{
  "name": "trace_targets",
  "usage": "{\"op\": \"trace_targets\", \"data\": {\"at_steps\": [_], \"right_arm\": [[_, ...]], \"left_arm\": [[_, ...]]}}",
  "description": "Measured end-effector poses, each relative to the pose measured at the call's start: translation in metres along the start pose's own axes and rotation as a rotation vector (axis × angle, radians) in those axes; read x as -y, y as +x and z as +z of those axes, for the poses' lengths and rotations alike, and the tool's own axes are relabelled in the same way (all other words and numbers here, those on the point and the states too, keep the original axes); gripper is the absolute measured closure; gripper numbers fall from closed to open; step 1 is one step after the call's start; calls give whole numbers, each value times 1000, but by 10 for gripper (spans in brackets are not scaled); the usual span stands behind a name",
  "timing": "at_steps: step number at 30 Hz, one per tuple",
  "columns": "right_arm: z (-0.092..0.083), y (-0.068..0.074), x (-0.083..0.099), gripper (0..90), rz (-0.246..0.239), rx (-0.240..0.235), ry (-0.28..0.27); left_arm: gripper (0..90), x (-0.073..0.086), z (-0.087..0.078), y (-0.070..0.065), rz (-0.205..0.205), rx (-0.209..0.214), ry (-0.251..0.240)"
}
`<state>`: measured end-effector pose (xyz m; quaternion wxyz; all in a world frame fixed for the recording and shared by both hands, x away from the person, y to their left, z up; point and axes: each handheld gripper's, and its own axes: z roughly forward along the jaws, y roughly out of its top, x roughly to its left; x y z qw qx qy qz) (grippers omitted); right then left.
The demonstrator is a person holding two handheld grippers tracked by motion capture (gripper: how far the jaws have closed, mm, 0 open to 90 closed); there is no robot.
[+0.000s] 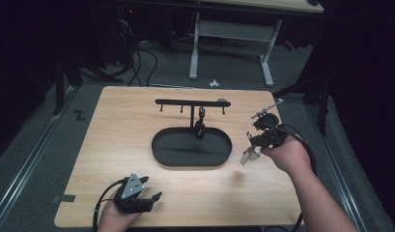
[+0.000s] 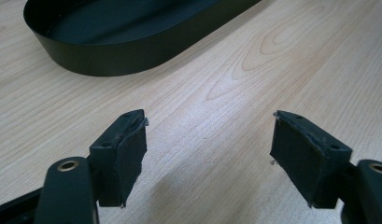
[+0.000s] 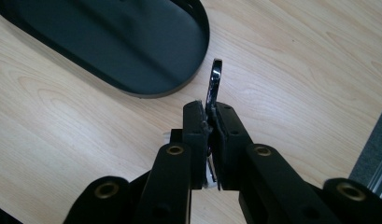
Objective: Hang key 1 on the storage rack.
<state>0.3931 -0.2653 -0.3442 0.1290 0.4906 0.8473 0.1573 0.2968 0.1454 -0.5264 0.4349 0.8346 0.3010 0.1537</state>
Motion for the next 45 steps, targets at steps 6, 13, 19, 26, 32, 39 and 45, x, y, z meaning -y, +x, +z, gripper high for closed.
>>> {"op": "trace_targets", "data": {"at_steps": [6,13,19,26,32,39,45], "right_arm": [[0,6,-10,848,-23,-13,-16],[0,16,-21,848,-38,-25,-36],[-5,23,-35,848,-64,-22,-47],[-8,30,-53,848,-89,-24,-60],[-6,33,-68,848,-96,-28,-63],[4,32,-82,848,-87,-35,-63],[15,19,-87,847,-39,-62,-71]], "left_arm": [[270,0,2,0,10,5,13],[270,0,0,-5,29,8,13],[269,3,-1,-3,22,0,15],[270,4,-5,-1,6,-12,6],[269,3,-3,-2,16,-9,12],[270,4,-6,1,11,-11,8],[270,3,-6,0,18,2,8]]}}
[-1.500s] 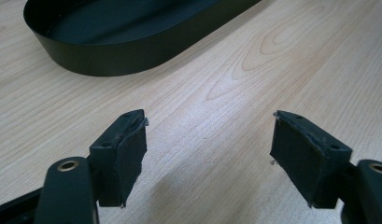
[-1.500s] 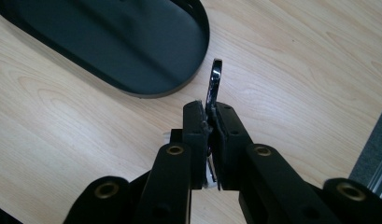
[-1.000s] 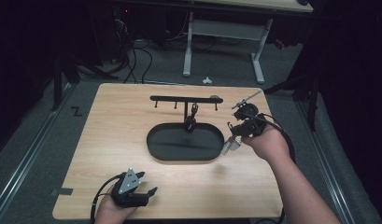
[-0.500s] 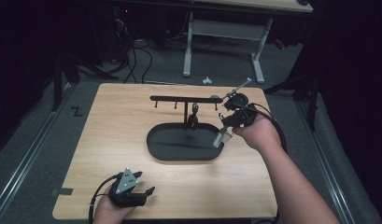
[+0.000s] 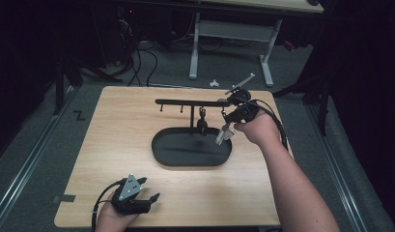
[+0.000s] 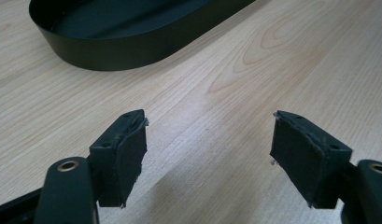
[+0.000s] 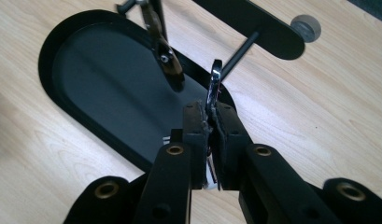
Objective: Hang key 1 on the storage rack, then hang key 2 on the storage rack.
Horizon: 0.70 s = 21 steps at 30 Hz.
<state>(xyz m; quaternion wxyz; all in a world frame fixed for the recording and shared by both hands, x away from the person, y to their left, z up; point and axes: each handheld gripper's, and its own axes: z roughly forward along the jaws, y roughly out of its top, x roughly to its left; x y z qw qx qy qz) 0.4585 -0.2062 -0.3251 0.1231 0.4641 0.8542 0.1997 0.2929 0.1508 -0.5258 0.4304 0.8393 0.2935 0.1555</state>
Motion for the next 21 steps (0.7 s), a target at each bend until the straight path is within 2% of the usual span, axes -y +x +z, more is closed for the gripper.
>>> {"op": "trace_targets", "data": {"at_steps": [2,7,14,16,17,21], "right_arm": [[3,-4,0,844,18,-13,-1],[8,-9,0,839,27,-22,-3],[16,-11,-3,828,21,1,-11],[20,-12,-3,781,19,31,-14],[20,-12,-3,781,19,31,-14],[23,-15,1,672,44,55,-29]], "left_arm": [[269,-1,0,-1,9,0,-1],[270,-2,1,-1,17,9,4],[269,-2,1,-1,14,6,-3],[270,-3,2,-2,12,3,-5],[270,-3,2,-2,12,3,-5],[270,-2,1,-5,23,-1,-2]]}}
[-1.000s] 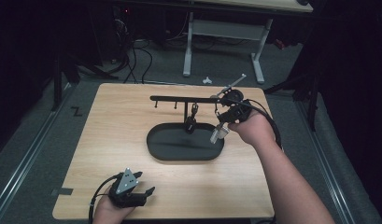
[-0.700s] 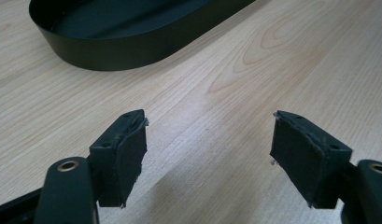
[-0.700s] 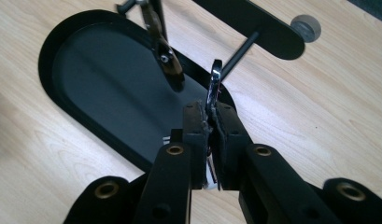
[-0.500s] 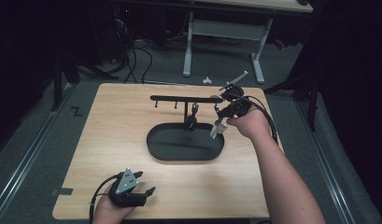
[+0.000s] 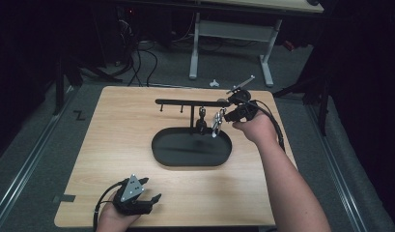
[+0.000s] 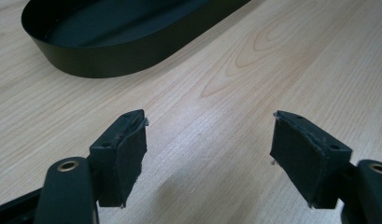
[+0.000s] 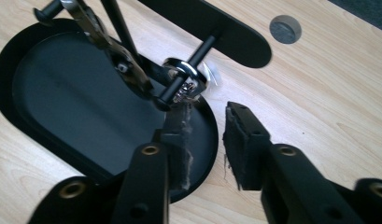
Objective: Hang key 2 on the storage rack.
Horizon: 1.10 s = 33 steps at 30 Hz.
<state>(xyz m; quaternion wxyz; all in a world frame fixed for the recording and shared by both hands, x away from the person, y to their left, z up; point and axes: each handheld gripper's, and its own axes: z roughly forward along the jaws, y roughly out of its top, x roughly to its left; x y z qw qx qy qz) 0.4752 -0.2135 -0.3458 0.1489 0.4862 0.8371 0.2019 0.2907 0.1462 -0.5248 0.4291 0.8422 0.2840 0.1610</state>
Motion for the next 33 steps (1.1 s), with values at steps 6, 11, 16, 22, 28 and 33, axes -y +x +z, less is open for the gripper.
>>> {"op": "trace_targets", "data": {"at_steps": [6,11,16,22,28,33], "right_arm": [[2,-3,12,557,18,17,-22],[6,-1,26,491,22,19,-42],[16,0,50,433,37,14,-80],[29,4,86,375,19,47,-126],[37,8,131,348,50,50,-197],[41,8,178,329,89,38,-257]], "left_arm": [[268,3,-7,2,-9,-9,-5],[268,4,-9,1,-11,-13,-7],[268,4,-6,-1,-3,-12,2],[267,5,-4,0,2,-17,17],[267,5,-5,0,-3,-29,17],[267,4,-4,-2,1,-32,17]]}}
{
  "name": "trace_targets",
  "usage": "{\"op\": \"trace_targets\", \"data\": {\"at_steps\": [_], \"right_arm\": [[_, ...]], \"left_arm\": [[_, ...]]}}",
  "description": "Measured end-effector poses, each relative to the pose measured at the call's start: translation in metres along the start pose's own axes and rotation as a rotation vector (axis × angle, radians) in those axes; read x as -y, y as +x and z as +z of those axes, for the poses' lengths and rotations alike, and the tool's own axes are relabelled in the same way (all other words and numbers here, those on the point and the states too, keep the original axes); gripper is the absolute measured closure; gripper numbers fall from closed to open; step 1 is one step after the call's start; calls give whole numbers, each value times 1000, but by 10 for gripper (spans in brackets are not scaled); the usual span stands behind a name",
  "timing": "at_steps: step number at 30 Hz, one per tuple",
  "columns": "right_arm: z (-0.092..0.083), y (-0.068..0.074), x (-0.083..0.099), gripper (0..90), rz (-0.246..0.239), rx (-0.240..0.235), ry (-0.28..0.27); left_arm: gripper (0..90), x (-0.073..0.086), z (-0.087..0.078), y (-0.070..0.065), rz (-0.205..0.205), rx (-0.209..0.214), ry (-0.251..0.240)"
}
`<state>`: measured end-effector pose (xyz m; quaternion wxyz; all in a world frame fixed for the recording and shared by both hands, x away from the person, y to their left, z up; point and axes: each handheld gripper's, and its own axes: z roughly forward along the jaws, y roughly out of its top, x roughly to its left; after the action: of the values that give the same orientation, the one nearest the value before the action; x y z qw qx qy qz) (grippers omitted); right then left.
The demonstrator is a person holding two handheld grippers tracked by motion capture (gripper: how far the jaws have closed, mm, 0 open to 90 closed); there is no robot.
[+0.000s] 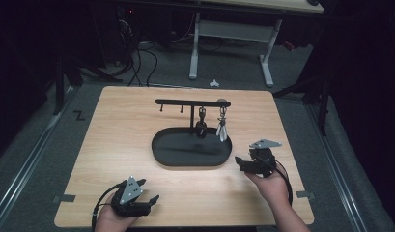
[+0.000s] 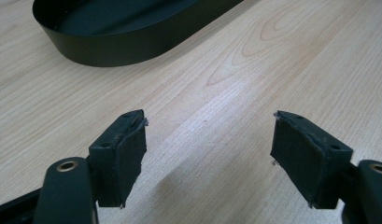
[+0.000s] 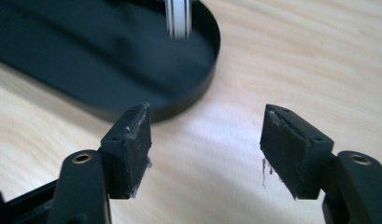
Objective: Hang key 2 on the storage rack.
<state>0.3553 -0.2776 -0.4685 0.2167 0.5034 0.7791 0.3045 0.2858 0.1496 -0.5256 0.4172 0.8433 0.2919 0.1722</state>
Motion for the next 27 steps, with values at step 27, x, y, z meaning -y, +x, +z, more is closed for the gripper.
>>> {"op": "trace_targets", "data": {"at_steps": [27], "right_arm": [[-19,6,93,218,12,60,-148]], "left_arm": [[245,-3,-6,8,-82,-72,-65]]}}
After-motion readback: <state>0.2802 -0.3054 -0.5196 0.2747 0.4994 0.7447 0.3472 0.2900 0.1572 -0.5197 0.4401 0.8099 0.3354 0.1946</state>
